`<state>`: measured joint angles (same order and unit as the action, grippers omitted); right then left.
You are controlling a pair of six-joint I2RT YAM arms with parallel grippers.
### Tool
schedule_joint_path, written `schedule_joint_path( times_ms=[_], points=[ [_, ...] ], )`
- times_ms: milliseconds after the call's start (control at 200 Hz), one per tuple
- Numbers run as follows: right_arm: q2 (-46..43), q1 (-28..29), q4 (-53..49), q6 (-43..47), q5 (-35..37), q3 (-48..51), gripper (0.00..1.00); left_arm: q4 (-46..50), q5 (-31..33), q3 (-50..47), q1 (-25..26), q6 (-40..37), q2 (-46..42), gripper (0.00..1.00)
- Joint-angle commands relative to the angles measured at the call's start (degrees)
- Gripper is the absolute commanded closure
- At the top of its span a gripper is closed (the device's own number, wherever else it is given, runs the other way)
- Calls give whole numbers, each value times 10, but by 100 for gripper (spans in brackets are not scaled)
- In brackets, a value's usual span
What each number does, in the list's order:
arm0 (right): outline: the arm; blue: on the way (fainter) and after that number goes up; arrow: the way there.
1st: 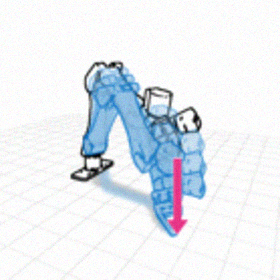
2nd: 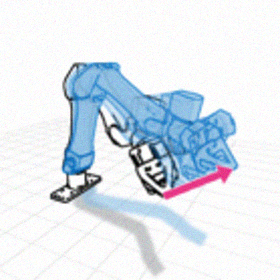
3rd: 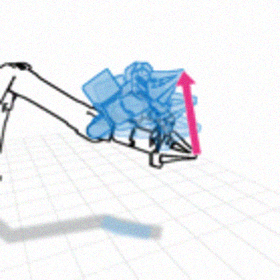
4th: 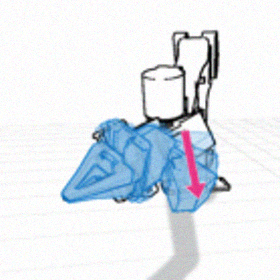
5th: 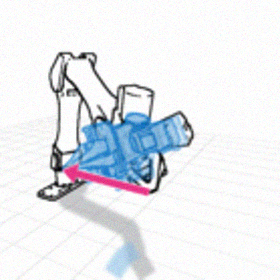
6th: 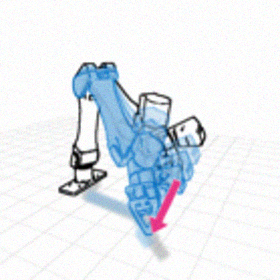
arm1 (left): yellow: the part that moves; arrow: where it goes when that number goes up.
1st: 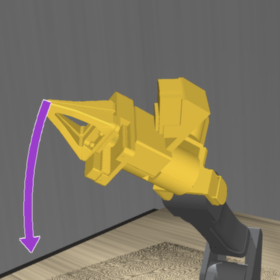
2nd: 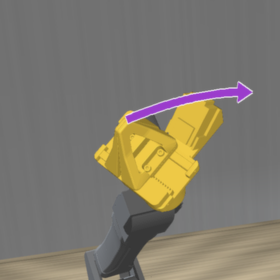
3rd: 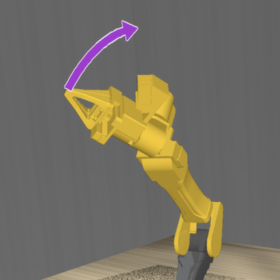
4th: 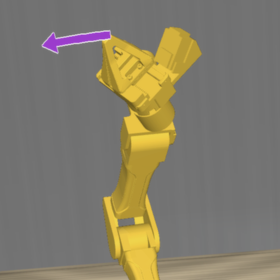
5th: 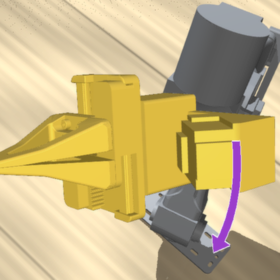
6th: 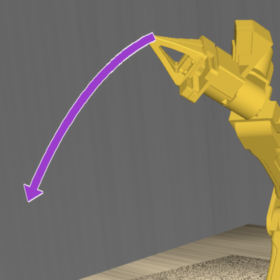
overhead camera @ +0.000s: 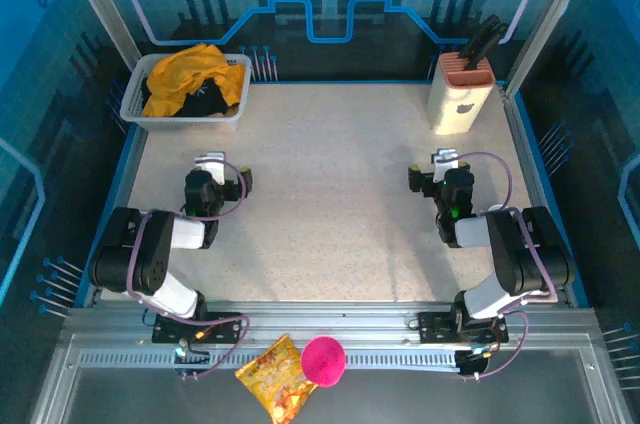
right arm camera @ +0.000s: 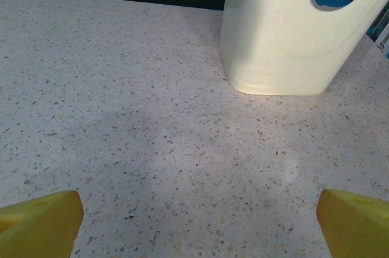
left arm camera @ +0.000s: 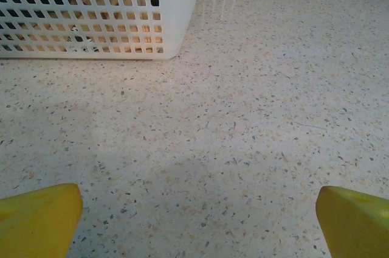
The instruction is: Fold and stack the t-shirts
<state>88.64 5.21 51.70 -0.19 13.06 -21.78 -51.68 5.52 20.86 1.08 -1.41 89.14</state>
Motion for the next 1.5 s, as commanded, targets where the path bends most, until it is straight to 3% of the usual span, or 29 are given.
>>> schedule_joint_path(
  times_ms=[0, 1006, 1116, 1226, 1321, 1497],
  points=[
    [0, 1, 17, -2, -4, -1, 0, -11, -11, 10, 1, 4, -3, 1],
    [-2, -10, 17, -9, -27, 1, 0, -8, -16, 12, -1, 6, -3, 1],
    [-50, 0, 15, 7, -25, 19, 0, 0, 40, 11, 12, 2, -23, 1],
    [-177, 48, -128, 49, 28, -10, 0, 130, 124, 36, 46, 0, -130, 1],
    [-267, 78, -310, 53, 51, -83, 0, 382, 217, 146, 46, 122, -196, 1],
    [-298, 88, -599, -24, 60, -253, 0, 703, 226, 381, 44, 182, -141, 1]
  ],
)
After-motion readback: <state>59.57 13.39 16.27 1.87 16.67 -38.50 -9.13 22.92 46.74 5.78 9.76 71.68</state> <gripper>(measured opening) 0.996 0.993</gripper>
